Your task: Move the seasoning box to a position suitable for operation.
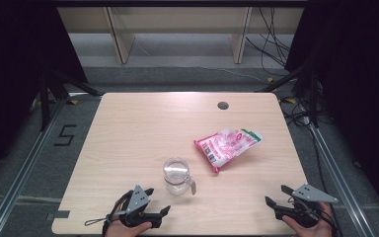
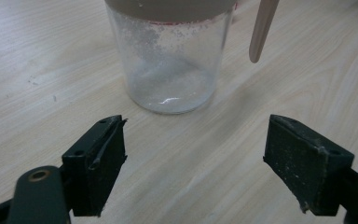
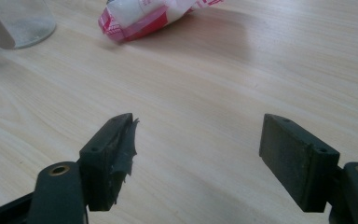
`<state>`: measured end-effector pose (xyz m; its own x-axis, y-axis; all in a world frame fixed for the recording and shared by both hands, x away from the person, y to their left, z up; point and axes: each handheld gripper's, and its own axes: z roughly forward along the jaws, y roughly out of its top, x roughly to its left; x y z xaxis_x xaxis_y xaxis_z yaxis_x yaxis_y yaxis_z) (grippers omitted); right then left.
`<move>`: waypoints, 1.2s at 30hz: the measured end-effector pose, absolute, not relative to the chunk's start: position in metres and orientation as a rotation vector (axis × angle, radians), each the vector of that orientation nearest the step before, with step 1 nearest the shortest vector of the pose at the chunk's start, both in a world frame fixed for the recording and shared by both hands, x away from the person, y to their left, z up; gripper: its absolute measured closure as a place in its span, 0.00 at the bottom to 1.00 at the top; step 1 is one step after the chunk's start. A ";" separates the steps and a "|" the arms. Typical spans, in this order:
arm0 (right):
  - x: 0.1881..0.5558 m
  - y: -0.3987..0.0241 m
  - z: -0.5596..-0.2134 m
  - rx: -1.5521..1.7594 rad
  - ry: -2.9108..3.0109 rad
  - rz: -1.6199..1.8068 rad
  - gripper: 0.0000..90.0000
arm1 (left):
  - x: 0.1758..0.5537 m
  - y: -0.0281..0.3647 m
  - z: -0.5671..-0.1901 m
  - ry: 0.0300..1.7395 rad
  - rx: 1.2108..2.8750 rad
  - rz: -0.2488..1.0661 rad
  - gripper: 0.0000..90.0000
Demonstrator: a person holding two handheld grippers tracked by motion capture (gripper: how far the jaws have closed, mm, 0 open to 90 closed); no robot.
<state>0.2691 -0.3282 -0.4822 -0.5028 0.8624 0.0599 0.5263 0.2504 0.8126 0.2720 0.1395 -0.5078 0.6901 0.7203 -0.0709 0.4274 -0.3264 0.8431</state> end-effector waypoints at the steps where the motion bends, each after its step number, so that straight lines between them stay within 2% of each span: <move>1: 0.269 -0.328 -0.482 1.270 2.131 1.145 0.31 | 0.271 0.139 -0.507 0.873 1.967 0.399 0.21; 3: 0.268 -0.328 -0.481 1.289 2.133 1.147 0.31 | 0.272 0.138 -0.505 0.883 1.978 0.407 0.17; 6: 0.269 -0.329 -0.482 1.275 2.133 1.141 0.31 | 0.270 0.138 -0.502 0.875 1.957 0.391 0.21; 13: 0.271 -0.330 -0.483 1.244 2.152 1.139 0.31 | 0.268 0.135 -0.501 0.887 1.927 0.371 0.21; 16: 0.271 -0.331 -0.483 1.237 2.150 1.135 0.31 | 0.267 0.130 -0.500 0.869 1.902 0.347 0.28; 18: 0.271 -0.331 -0.483 1.248 2.147 1.137 0.31 | 0.267 0.128 -0.500 0.858 1.901 0.336 0.39; 19: 0.272 -0.331 -0.484 1.247 2.137 1.128 0.31 | 0.265 0.126 -0.500 0.837 1.914 0.337 0.39; 20: 0.271 -0.331 -0.483 1.258 2.145 1.146 0.31 | 0.264 0.120 -0.502 0.811 1.911 0.333 0.46; 22: 0.272 -0.332 -0.483 1.244 2.143 1.131 0.31 | 0.263 0.117 -0.502 0.807 1.910 0.339 0.53; 26: 0.273 -0.332 -0.484 1.232 2.171 1.138 0.31 | 0.263 0.101 -0.505 0.792 1.893 0.340 0.59; 33: 0.269 -0.330 -0.484 1.320 2.161 1.136 0.31 | 0.279 0.072 -0.507 0.844 1.948 0.341 0.64; 36: 0.272 -0.332 -0.485 1.252 2.160 1.141 0.31 | 0.282 0.067 -0.507 0.835 1.941 0.327 0.65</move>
